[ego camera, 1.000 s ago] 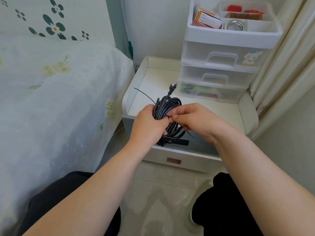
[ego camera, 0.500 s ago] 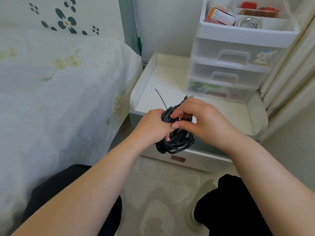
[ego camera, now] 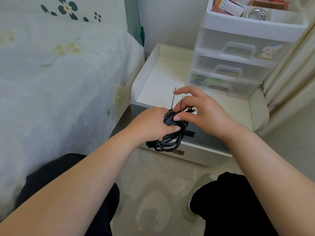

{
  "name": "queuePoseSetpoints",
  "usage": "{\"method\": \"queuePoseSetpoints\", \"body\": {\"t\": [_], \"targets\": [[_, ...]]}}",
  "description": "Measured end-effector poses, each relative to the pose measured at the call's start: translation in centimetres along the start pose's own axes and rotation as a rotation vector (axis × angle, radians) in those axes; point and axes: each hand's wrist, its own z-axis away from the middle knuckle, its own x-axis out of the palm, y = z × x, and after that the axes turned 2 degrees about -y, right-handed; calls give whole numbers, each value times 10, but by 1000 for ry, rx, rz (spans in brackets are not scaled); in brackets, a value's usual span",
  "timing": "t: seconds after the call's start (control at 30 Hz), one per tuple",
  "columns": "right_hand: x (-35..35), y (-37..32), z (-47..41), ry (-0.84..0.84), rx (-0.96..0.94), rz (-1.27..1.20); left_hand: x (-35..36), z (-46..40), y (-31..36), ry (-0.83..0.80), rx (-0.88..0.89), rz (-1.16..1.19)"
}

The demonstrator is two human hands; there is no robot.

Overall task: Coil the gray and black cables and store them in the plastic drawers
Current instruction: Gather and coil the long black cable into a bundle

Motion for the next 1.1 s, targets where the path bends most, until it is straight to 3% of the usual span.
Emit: {"method": "queuePoseSetpoints", "body": {"t": [0.3,0.53,0.9,1.1], "targets": [[8,3,-2,-119,90,166,-6,-2,-17,-38,141,-370],[12,1,-10,-228,73,427,-1,-5,-21,-43,154,-482],[26,-11,-10,-121,179,103,0,-10,-26,4,125,-497],[27,-8,-15,-183,235,204,2,-10,-26,8,128,-537]]}}
